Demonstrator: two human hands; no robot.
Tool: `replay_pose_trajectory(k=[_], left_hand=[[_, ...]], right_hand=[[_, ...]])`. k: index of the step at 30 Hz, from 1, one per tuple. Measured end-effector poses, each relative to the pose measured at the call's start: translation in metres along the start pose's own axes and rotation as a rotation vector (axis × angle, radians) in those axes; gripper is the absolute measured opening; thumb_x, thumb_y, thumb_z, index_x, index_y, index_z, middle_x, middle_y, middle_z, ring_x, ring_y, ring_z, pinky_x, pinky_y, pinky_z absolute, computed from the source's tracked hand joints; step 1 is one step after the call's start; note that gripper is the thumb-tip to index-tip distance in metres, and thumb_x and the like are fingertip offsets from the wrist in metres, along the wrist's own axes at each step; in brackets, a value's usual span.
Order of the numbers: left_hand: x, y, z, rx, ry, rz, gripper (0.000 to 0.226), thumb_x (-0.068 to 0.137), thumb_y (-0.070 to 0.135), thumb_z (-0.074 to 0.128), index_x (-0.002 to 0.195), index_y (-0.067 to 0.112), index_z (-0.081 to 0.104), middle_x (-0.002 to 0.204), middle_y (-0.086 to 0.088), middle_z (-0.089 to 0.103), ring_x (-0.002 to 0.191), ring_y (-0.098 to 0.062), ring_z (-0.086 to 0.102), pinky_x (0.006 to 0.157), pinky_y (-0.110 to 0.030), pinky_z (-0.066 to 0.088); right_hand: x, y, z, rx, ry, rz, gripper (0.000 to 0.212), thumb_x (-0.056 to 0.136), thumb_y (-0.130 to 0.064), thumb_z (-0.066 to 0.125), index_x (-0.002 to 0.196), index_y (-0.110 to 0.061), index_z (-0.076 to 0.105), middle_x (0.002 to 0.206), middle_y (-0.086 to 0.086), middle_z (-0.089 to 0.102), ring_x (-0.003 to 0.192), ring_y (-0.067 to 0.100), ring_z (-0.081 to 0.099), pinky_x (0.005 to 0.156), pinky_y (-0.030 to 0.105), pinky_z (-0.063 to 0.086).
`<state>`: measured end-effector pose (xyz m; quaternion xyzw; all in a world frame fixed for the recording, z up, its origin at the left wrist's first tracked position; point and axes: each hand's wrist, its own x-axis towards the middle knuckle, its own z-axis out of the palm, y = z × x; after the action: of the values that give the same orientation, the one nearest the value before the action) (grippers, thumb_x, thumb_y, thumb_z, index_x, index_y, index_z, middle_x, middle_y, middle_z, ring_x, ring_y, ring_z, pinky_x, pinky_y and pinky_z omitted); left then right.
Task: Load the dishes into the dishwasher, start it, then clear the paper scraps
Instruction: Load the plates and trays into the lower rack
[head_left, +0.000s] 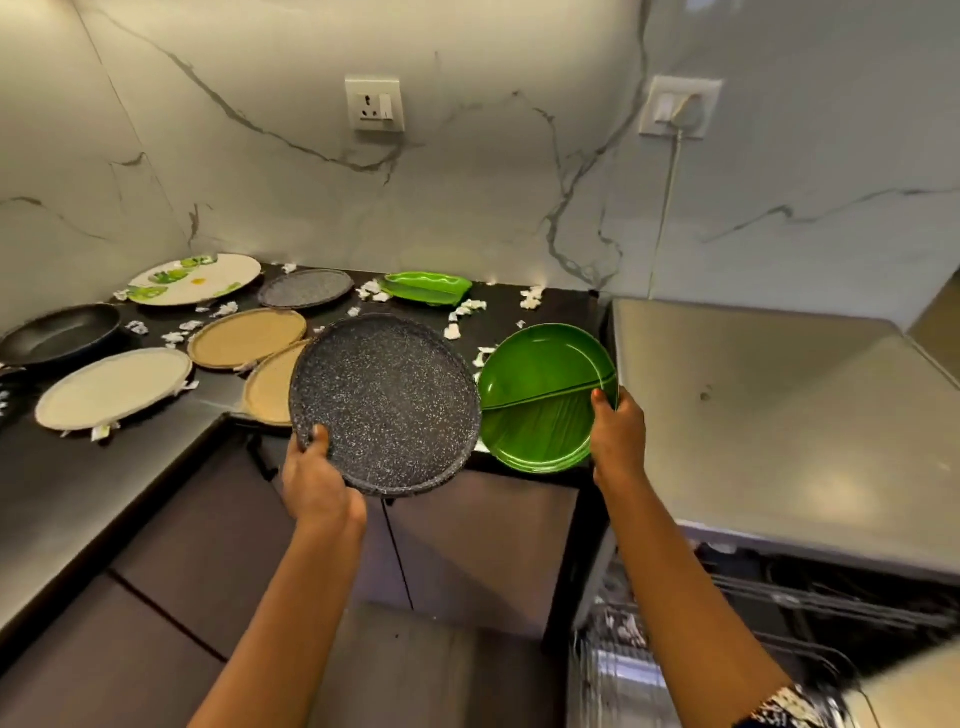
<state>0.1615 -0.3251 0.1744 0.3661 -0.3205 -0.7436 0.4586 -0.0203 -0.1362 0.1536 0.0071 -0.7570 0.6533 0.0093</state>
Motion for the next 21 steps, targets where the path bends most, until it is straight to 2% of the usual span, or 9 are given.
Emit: replay_pose_trajectory(k=[3, 6, 10, 14, 17, 19, 21], left_hand=[[-0.039, -0.007, -0.012, 0.03, -0.055, -0.021, 0.019, 0.1, 0.01, 0.043, 0.098, 0.021, 0.059, 0.096, 0.003, 0.064, 0.087, -0.013, 0.062, 0.073, -0.034, 0.051], [-0.071, -0.019, -0.027, 0.078, -0.111, -0.066, 0.019, 0.1, 0.011, 0.042, 0.112, 0.016, 0.056, 0.101, 0.001, 0.063, 0.091, -0.014, 0.062, 0.079, -0.037, 0.051], [-0.112, -0.038, -0.054, 0.157, -0.182, -0.079, 0.02, 0.1, 0.011, 0.042, 0.103, 0.021, 0.058, 0.099, 0.005, 0.065, 0.09, -0.008, 0.062, 0.078, -0.031, 0.051], [-0.146, -0.074, -0.106, 0.275, -0.209, -0.112, 0.02, 0.098, 0.012, 0.046, 0.097, 0.025, 0.061, 0.102, 0.008, 0.064, 0.107, -0.014, 0.056, 0.103, -0.038, 0.042], [-0.166, -0.104, -0.144, 0.352, -0.208, -0.16, 0.02, 0.097, 0.015, 0.049, 0.095, 0.028, 0.065, 0.108, 0.005, 0.065, 0.118, -0.021, 0.054, 0.107, -0.045, 0.038], [-0.179, -0.124, -0.162, 0.399, -0.207, -0.185, 0.019, 0.098, 0.016, 0.049, 0.095, 0.027, 0.063, 0.104, 0.006, 0.064, 0.111, -0.018, 0.055, 0.105, -0.042, 0.04], [-0.193, -0.144, -0.177, 0.456, -0.211, -0.217, 0.016, 0.098, 0.018, 0.049, 0.093, 0.026, 0.061, 0.094, 0.007, 0.062, 0.098, -0.015, 0.055, 0.096, -0.037, 0.046]], right_hand=[[-0.03, 0.012, -0.043, -0.025, 0.05, 0.007, 0.023, 0.096, -0.021, 0.047, 0.11, -0.009, 0.061, 0.105, 0.013, 0.064, 0.1, 0.032, 0.059, 0.091, 0.047, 0.048], [-0.065, 0.027, -0.084, -0.058, 0.106, 0.054, 0.022, 0.097, -0.02, 0.046, 0.109, -0.008, 0.06, 0.1, 0.01, 0.062, 0.098, 0.032, 0.058, 0.088, 0.044, 0.048], [-0.116, 0.048, -0.129, -0.048, 0.167, 0.106, 0.025, 0.098, -0.017, 0.044, 0.116, -0.005, 0.057, 0.102, 0.01, 0.058, 0.095, 0.024, 0.055, 0.083, 0.031, 0.044], [-0.171, 0.092, -0.166, -0.075, 0.201, 0.157, 0.027, 0.097, -0.018, 0.047, 0.12, -0.007, 0.058, 0.106, 0.009, 0.06, 0.097, 0.026, 0.057, 0.085, 0.034, 0.045], [-0.207, 0.132, -0.192, -0.13, 0.227, 0.199, 0.026, 0.098, -0.015, 0.046, 0.118, -0.004, 0.057, 0.098, 0.008, 0.057, 0.093, 0.023, 0.054, 0.077, 0.029, 0.039], [-0.228, 0.159, -0.21, -0.18, 0.257, 0.238, 0.026, 0.098, -0.015, 0.046, 0.118, -0.003, 0.057, 0.102, 0.012, 0.059, 0.092, 0.023, 0.053, 0.076, 0.029, 0.038], [-0.246, 0.191, -0.23, -0.246, 0.296, 0.274, 0.026, 0.098, -0.015, 0.045, 0.118, -0.003, 0.057, 0.107, 0.018, 0.062, 0.097, 0.029, 0.057, 0.078, 0.033, 0.043]])
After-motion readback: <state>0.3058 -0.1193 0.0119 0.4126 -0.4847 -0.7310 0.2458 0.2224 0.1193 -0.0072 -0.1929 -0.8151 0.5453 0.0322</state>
